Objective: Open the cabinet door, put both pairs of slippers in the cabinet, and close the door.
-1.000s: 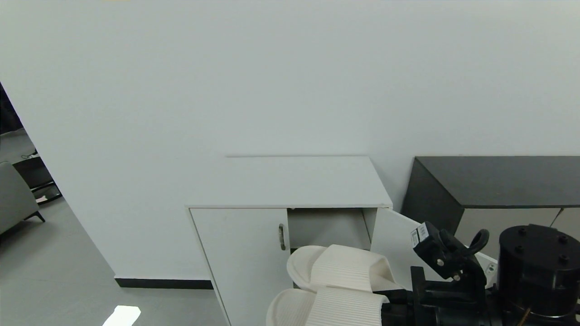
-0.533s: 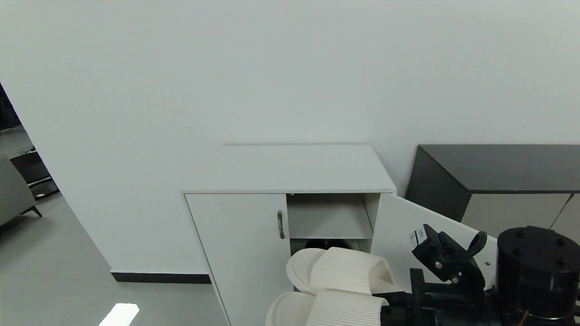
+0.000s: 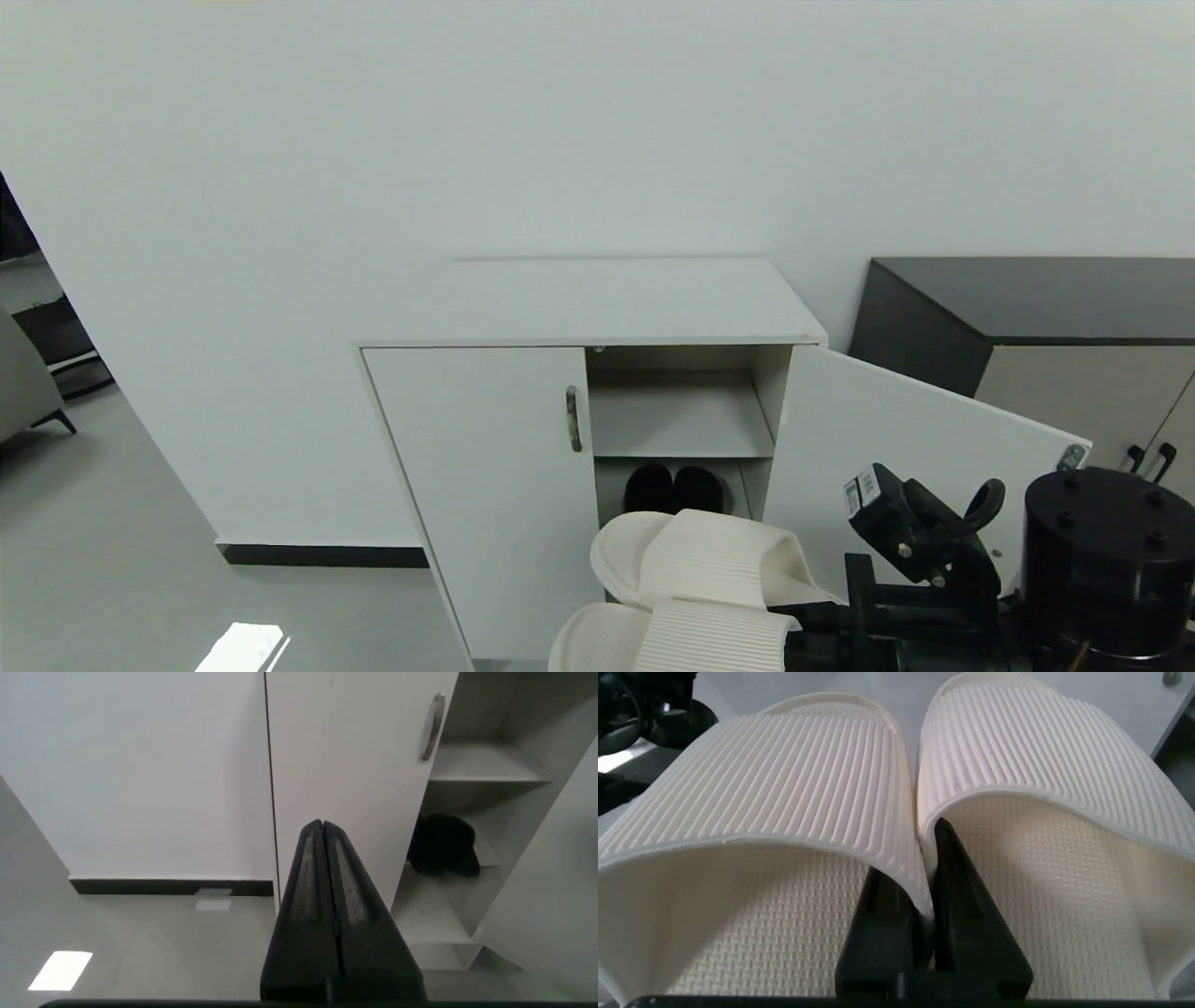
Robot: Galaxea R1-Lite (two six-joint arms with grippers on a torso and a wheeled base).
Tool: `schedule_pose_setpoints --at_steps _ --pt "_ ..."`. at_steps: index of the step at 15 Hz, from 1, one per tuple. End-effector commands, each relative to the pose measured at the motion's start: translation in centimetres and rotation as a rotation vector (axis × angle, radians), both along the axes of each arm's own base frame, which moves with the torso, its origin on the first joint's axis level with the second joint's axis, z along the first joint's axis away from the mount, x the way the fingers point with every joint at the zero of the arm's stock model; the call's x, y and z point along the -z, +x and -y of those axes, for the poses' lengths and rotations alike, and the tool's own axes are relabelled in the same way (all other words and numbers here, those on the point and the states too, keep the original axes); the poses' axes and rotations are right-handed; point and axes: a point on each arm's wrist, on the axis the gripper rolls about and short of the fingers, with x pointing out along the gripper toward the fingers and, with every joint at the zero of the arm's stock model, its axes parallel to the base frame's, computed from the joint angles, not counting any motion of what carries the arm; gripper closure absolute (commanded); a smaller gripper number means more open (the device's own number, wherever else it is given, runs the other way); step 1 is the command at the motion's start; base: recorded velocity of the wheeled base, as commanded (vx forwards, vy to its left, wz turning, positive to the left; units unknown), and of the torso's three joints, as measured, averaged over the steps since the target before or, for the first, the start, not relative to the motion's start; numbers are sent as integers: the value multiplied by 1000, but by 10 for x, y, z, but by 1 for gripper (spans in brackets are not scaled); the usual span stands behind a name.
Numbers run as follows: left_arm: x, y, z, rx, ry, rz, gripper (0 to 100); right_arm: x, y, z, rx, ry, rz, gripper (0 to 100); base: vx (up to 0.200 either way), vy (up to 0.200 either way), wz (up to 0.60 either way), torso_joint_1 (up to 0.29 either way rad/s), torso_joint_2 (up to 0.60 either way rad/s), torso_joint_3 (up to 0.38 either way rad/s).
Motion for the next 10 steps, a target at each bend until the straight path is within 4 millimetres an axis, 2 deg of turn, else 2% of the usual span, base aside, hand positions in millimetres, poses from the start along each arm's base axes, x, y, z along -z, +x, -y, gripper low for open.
schedule_pose_setpoints --at_steps 1,10 --pt "0 0 0 1 1 -1 100 1 0 0 -1 -2 -2 100 0 0 0 -207 505 290" --pt "0 0 0 1 -1 -1 100 3 1 -1 0 -9 -8 100 0 0 0 -202 486 286"
